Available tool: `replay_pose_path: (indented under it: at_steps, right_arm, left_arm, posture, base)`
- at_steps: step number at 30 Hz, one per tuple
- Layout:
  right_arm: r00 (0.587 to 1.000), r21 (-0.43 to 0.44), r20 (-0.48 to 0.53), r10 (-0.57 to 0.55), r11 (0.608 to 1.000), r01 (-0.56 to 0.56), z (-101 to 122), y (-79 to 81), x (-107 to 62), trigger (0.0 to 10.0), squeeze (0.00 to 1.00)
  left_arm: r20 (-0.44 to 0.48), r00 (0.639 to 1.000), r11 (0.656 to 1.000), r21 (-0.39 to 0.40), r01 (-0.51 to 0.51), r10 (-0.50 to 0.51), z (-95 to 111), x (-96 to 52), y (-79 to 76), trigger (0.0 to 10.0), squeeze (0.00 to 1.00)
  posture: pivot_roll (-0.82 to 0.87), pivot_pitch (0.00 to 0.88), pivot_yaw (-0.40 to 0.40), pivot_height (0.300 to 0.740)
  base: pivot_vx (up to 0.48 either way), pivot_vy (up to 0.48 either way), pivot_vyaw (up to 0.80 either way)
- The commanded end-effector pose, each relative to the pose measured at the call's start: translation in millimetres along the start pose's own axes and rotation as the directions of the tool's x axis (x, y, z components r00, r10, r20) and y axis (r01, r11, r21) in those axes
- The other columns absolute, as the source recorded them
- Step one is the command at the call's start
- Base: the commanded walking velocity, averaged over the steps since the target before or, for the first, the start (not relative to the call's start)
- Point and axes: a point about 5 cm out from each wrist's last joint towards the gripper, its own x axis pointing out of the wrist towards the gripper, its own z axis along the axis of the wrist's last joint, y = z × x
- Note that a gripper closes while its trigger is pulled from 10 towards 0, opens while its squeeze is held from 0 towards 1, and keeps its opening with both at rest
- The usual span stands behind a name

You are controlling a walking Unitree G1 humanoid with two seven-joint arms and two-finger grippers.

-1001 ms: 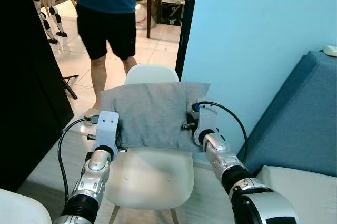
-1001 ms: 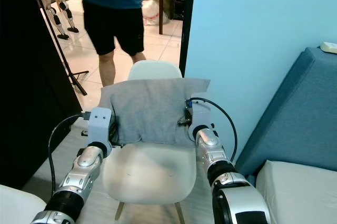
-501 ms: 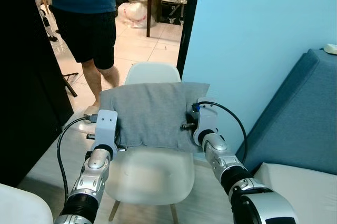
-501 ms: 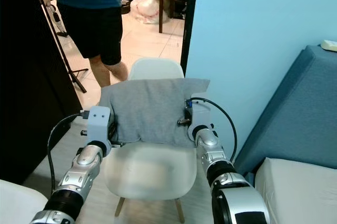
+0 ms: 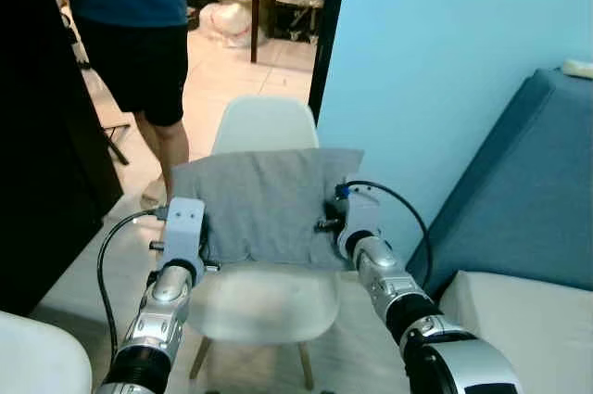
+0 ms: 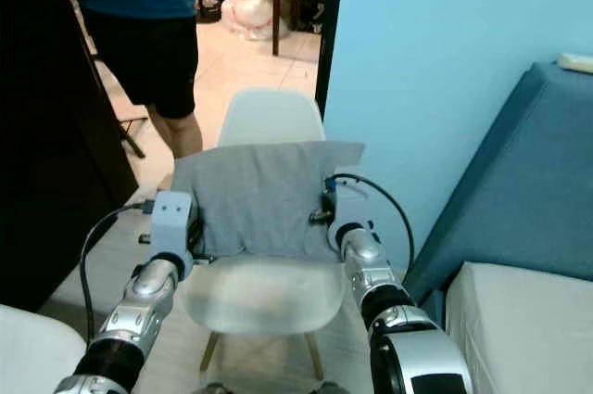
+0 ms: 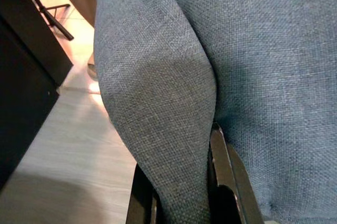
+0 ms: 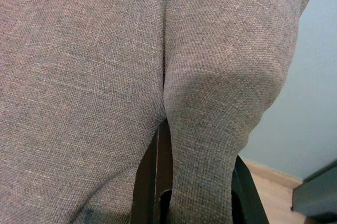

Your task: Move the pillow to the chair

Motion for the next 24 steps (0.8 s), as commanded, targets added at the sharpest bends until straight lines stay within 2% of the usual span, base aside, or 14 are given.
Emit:
replay_pose_path:
  at_steps: [1,8,13,19,24]
  right_arm:
    - [1.0,-0.021,0.012,0.012,1.0,-0.012,0.2,3.9,-0.2,10.0,0.0]
    - [1.0,-0.008,0.02,0.024,1.0,-0.024,-1.6,1.8,-2.0,10.0,0.0]
    - [0.999,0.047,0.046,-0.018,0.999,0.016,8.7,-7.5,0.4,10.0,0.0]
    - [0.998,0.024,0.047,-0.042,0.999,0.041,19.0,-14.8,3.7,10.0,0.0]
    - [0.998,0.031,0.046,0.037,0.999,-0.039,19.5,-6.4,5.1,10.0,0.0]
  left_arm:
    - [0.044,0.998,0.999,0.002,0.036,-0.036,10.0,0.8,-7.5,10.0,0.0]
    - [0.043,0.998,0.999,0.001,0.046,-0.046,12.1,2.4,-11.0,10.0,0.0]
    - [0.065,0.997,0.999,0.014,0.05,-0.05,23.3,9.0,-10.7,10.0,0.0]
    - [0.088,0.996,0.998,0.057,0.006,-0.011,38.7,17.9,7.7,10.0,0.0]
    - [0.115,0.991,0.996,0.058,-0.071,0.064,51.9,20.6,27.5,10.0,0.0]
  posture:
    - [0.07,0.0,-0.065,0.626]
    - [0.05,0.0,-0.051,0.606]
    - [0.05,0.0,-0.049,0.597]
    - [0.07,0.057,-0.066,0.597]
    - [0.08,0.095,-0.089,0.584]
  base:
    - [0.0,0.0,0.0]
    - [0.0,0.0,0.0]
    - [0.0,0.0,0.0]
    - [0.0,0.0,0.0]
    - [0.0,0.0,0.0]
